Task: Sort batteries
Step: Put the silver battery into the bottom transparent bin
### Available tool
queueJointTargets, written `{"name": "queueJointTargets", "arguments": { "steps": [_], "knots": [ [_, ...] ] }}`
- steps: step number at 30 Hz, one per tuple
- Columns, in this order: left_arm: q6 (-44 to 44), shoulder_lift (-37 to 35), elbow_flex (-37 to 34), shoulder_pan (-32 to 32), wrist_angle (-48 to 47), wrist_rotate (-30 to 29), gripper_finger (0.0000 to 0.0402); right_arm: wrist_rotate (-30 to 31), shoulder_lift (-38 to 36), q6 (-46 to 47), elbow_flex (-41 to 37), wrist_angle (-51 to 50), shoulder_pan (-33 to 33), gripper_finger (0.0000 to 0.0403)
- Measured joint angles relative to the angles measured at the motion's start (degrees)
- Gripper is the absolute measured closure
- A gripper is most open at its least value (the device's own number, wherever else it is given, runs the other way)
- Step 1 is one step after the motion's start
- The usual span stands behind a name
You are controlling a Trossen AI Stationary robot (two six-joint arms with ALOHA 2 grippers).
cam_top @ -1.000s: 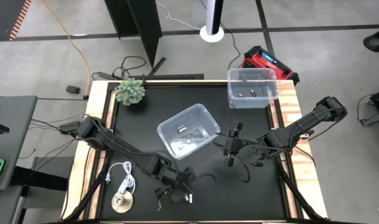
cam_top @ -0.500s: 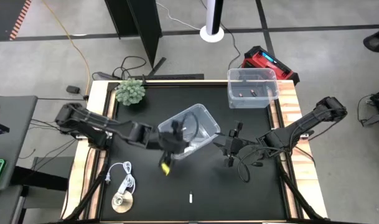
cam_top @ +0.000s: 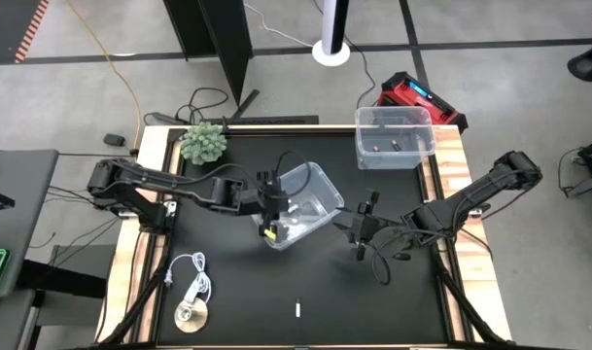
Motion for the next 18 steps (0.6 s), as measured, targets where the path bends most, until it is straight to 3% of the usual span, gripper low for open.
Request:
{"name": "queueJointTargets", "arguments": {
  "steps": [5,12,18],
  "knots": [
    [4.32,0.0,0.6,-3.43,2.4,0.2,0.0233,0.0,0.0,0.01,0.01,-0.1,0.0,0.0207],
    [20.07,-0.01,0.79,-12.31,10.51,1.44,0.0208,-0.02,0.0,-0.28,0.0,-0.19,-0.02,0.0207],
    [26.39,0.8,0.81,-17.24,16.59,15.36,0.0207,0.0,0.0,-0.44,0.0,-0.22,-0.02,0.0207]
  ]
}}
